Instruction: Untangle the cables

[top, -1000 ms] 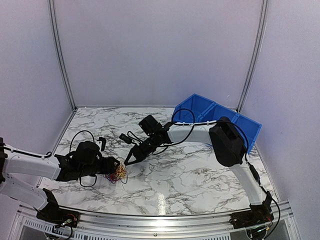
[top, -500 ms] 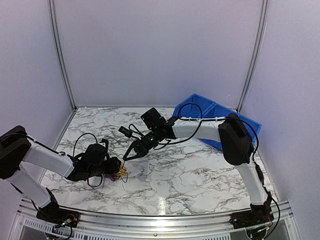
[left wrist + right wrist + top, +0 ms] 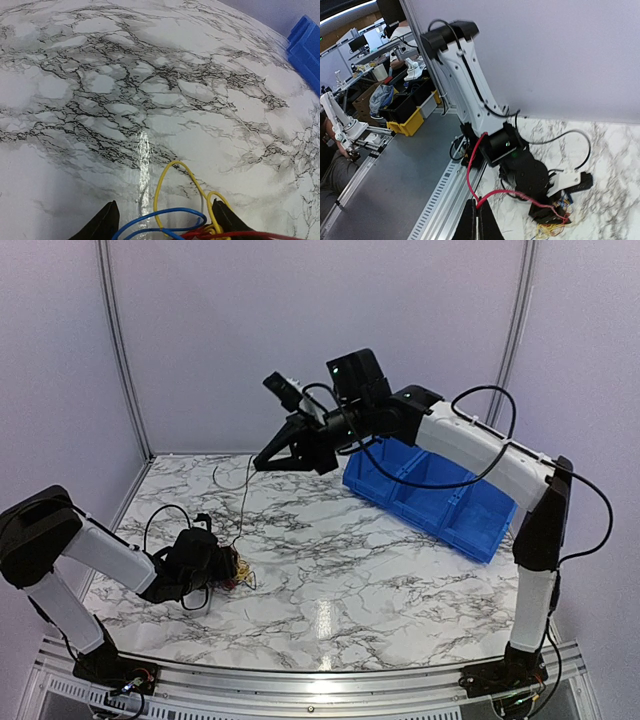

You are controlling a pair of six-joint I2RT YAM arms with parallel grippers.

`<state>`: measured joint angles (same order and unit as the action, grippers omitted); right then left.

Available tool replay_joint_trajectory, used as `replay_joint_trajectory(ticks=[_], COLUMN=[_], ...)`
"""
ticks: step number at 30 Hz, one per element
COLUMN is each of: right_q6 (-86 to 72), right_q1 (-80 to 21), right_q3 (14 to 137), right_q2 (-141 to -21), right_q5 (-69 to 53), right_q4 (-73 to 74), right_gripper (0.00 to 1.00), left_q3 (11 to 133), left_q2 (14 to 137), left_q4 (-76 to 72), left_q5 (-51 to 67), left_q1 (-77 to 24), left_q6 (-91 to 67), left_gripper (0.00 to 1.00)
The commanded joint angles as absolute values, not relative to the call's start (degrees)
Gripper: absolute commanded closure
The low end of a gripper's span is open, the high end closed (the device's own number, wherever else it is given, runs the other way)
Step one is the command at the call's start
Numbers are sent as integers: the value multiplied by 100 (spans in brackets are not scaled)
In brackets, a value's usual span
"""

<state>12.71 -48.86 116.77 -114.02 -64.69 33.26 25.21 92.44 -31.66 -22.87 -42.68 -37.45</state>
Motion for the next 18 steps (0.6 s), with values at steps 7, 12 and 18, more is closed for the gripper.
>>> replay_joint_trajectory(ticks=[7, 12, 18], right_q6=[2018, 2259, 2612], right_q1=[-4305, -4162, -4019], right_q3=[12103, 11631, 10642], right_q2=[-10671, -10531, -10300], right_q5=[-6350, -6021, -5651], right_q4=[4053, 4075, 4056], right_gripper=[100, 100, 100], left_q3=[2164, 2109, 2244], left_q2=[9511, 8886, 7959], left_q4=[-2558, -2551, -1972], left_q5=[-2289, -2374, -2600], left_q1=[-4191, -4192, -4175], left_q6=[-3890, -3515, -3024], left_gripper=[36, 36, 35])
